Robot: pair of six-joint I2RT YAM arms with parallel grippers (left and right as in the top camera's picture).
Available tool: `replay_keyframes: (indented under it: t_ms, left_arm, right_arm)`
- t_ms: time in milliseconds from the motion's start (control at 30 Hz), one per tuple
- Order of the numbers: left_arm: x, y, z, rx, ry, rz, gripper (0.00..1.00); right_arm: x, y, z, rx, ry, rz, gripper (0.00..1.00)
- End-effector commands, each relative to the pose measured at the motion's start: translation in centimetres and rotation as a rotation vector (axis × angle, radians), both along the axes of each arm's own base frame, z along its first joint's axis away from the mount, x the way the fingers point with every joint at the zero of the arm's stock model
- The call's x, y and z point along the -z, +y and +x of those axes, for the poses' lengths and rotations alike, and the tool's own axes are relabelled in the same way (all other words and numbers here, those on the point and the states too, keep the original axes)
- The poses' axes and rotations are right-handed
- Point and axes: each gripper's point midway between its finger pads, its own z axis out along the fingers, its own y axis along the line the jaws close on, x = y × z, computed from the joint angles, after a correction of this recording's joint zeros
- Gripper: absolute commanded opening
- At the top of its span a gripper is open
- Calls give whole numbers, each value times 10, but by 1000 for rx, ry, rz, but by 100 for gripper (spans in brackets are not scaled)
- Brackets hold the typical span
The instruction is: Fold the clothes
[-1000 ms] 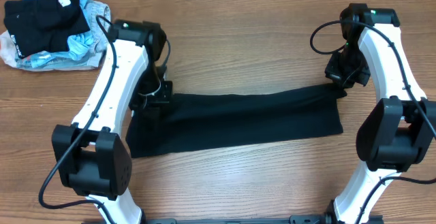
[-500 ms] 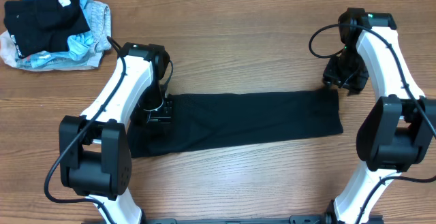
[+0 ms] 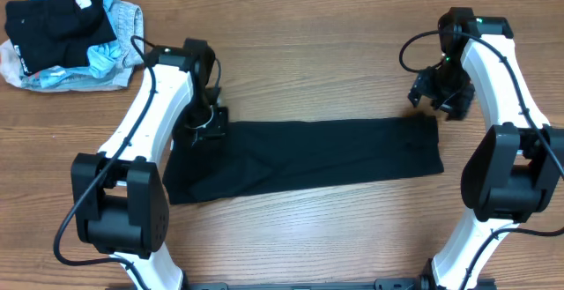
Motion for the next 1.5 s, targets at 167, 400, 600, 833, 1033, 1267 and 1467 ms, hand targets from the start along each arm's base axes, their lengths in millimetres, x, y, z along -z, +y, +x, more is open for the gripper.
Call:
replay_keyframes:
  t_ms: [167, 400, 600, 833, 1033, 1267, 1467]
  left_arm:
    - [26, -40, -10, 54, -20, -145, 4]
    - [66, -31, -17, 5, -18, -146, 4]
    - [82, -14, -21, -51, 19, -135, 4]
    - [84, 21, -15, -151, 22, -104, 4]
    - [85, 42, -13, -209, 22, -86, 4]
    - [86, 51, -13, -227, 21, -69, 4]
    - [86, 51, -13, -227, 21, -68, 4]
  right_arm:
    - [31, 10, -5, 13, -22, 54, 42]
    - [49, 9, -6, 13, -37, 51, 80]
    - [50, 8, 5, 12, -80, 46, 79]
    - [54, 4, 0, -39, -65, 22, 85]
    - [69, 6, -13, -67, -29, 30, 73]
    - [71, 5, -17, -66, -16, 27, 35]
    - [53, 1, -17, -62, 5, 9, 21]
